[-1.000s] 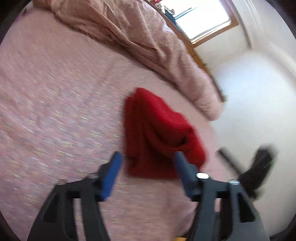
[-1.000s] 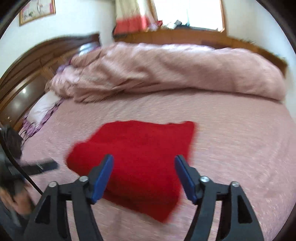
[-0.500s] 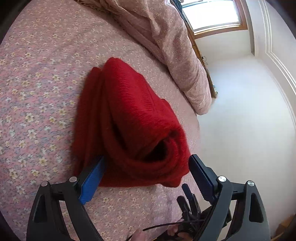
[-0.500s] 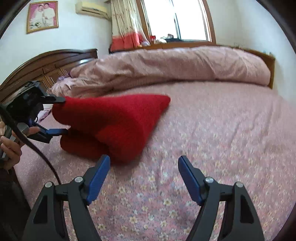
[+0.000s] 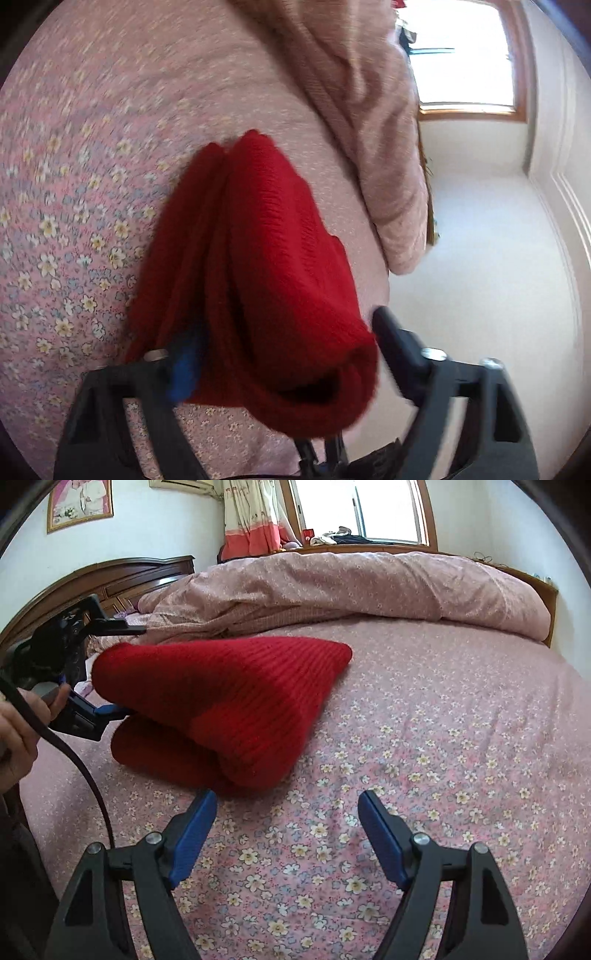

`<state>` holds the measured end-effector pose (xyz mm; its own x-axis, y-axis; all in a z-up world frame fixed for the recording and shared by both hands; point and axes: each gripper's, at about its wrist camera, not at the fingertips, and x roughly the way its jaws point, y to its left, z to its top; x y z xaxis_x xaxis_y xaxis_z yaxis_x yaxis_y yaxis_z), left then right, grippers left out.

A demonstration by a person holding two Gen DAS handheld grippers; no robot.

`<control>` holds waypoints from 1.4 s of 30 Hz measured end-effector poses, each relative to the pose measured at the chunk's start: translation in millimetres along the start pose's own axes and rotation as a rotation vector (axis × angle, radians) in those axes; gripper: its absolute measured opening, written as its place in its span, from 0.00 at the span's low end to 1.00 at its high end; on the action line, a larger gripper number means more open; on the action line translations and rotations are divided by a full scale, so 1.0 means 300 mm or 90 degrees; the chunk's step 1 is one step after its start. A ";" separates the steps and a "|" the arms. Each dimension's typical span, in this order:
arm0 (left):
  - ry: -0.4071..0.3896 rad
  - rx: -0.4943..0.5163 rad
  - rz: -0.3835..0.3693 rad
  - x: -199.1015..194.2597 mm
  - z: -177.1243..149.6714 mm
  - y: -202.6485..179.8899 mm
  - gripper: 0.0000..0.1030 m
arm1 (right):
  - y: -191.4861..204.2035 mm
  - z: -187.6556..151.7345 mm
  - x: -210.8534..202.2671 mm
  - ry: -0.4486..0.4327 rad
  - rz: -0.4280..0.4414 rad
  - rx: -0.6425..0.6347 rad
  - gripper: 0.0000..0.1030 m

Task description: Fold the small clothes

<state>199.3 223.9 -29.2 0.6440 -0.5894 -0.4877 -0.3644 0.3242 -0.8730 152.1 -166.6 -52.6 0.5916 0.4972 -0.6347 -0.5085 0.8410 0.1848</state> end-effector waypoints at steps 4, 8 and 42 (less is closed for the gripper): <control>-0.033 0.094 0.018 -0.015 0.006 -0.068 0.23 | 0.029 0.011 0.011 -0.047 -0.060 -0.021 0.83; -0.071 0.232 -0.058 -0.034 -0.016 -0.227 0.23 | 0.048 0.046 0.064 -0.047 -0.069 0.007 0.83; -0.093 0.415 0.175 -0.042 -0.153 -0.022 0.23 | 0.063 0.005 0.038 0.005 -0.197 -0.132 0.84</control>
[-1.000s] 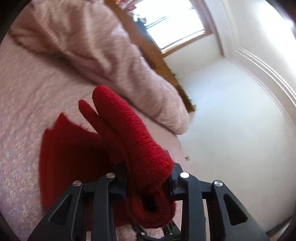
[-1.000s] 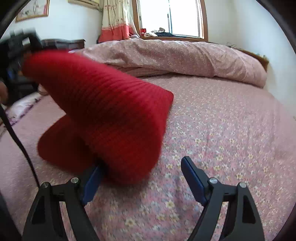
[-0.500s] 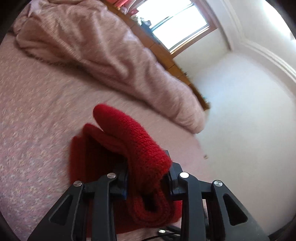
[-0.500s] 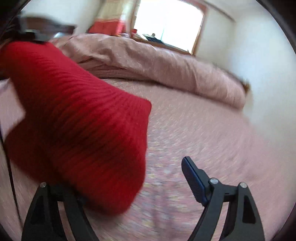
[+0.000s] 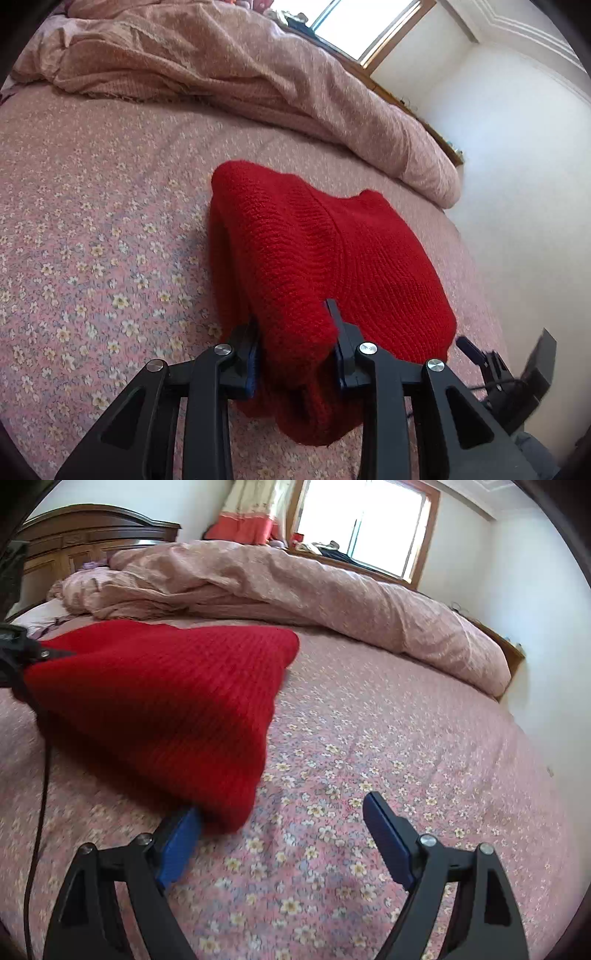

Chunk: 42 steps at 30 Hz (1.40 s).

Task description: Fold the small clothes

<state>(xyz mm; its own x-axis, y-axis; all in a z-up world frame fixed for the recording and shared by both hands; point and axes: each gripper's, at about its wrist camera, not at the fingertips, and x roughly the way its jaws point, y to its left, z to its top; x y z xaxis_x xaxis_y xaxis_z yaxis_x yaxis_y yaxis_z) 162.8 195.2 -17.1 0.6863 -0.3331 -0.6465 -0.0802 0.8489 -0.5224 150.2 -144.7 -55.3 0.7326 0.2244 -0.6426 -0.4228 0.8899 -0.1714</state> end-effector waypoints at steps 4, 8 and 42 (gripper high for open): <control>-0.011 0.014 0.014 0.041 0.033 0.008 0.24 | -0.024 -0.026 -0.036 0.000 -0.033 -0.008 0.84; 0.012 -0.004 0.005 0.021 0.038 0.019 0.27 | -0.134 -0.048 -0.040 -0.003 -0.017 0.056 0.82; 0.001 0.160 0.129 0.070 -0.057 -0.164 0.40 | -0.035 0.159 0.149 0.016 0.388 0.061 0.03</control>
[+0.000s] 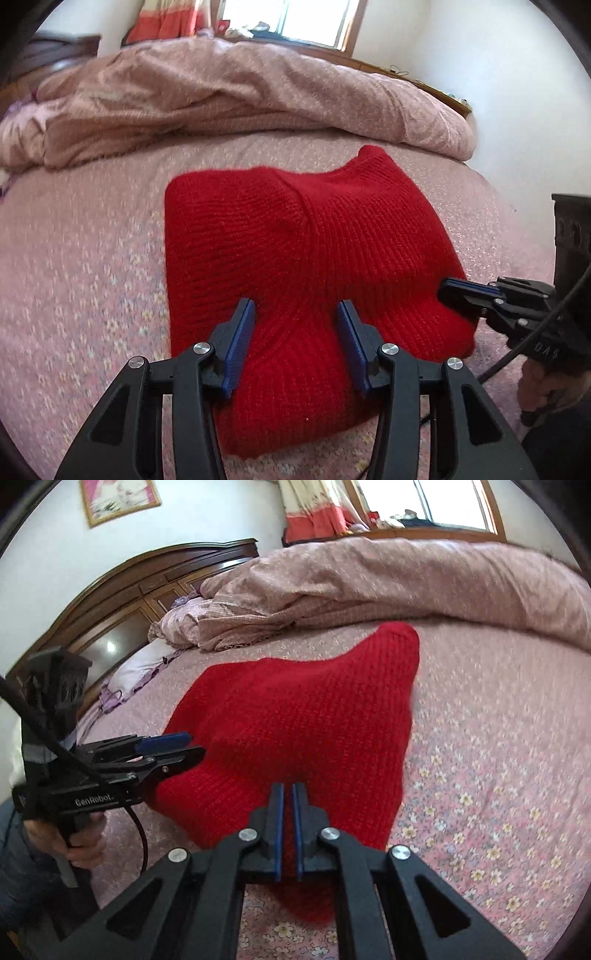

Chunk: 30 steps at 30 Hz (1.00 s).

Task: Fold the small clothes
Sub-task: 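Pinch the bundle corner with the right tool and straighten the folded cardigan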

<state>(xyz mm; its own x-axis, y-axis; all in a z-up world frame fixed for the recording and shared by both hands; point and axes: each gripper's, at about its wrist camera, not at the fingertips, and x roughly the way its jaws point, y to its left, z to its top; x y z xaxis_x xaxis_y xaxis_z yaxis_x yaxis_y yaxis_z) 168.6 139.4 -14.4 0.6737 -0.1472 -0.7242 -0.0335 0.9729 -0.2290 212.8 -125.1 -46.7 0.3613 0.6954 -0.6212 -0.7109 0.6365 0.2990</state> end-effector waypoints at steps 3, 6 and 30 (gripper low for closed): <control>0.001 -0.017 -0.014 -0.007 -0.001 0.022 0.40 | 0.023 -0.005 -0.020 0.002 -0.014 -0.016 0.03; -0.013 0.006 0.002 -0.009 -0.006 0.009 0.40 | 0.027 -0.004 -0.025 -0.009 -0.015 -0.020 0.03; -0.020 -0.030 0.033 -0.014 0.064 0.065 0.40 | 0.164 -0.162 -0.162 -0.046 -0.174 -0.165 0.42</control>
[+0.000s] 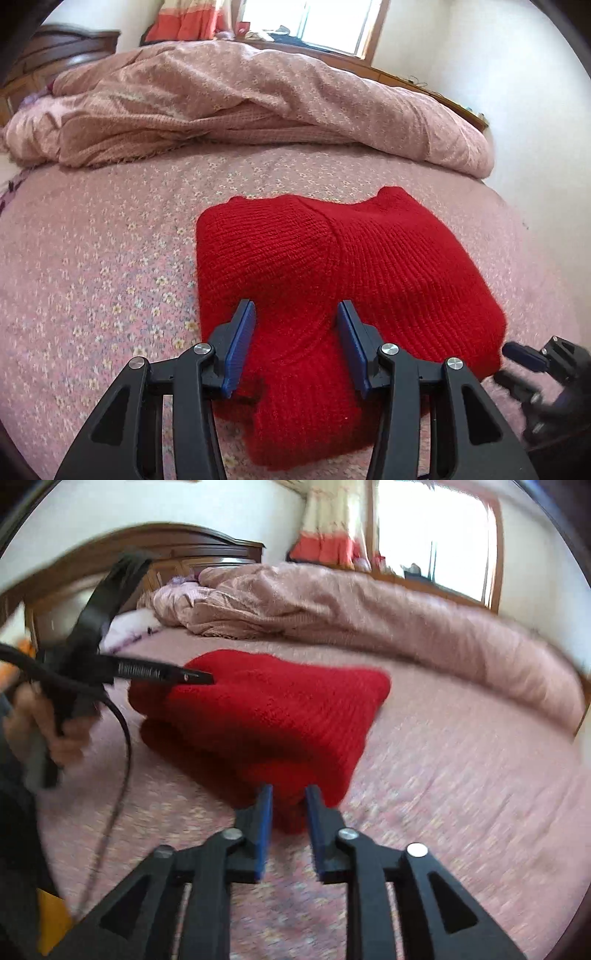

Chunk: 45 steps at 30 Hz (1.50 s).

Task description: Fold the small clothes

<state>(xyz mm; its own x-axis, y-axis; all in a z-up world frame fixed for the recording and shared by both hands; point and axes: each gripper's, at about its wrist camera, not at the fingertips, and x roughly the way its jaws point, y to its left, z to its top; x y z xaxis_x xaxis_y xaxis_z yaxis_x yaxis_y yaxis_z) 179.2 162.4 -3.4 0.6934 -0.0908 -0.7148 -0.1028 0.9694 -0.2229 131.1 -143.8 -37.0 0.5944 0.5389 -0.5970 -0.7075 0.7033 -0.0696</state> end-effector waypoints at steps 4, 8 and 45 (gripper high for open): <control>-0.016 -0.007 -0.006 -0.081 -0.027 -0.005 0.40 | 0.040 -0.019 -0.025 -0.032 -0.064 -0.075 0.71; -0.017 -0.002 0.000 -0.118 -0.055 -0.027 0.40 | 0.069 0.003 -0.010 -0.041 -0.040 -0.095 0.67; 0.031 -0.009 0.089 -0.085 -0.099 -0.049 0.08 | 0.123 -0.016 0.030 -0.010 -0.191 -0.236 0.06</control>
<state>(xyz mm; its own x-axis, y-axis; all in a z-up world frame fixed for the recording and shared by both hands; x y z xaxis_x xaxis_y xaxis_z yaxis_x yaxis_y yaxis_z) 141.8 143.7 -1.6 0.6363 0.0329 -0.7707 -0.2055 0.9702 -0.1283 108.5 -115.1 -48.8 0.7971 0.3457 -0.4951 -0.5905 0.6180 -0.5191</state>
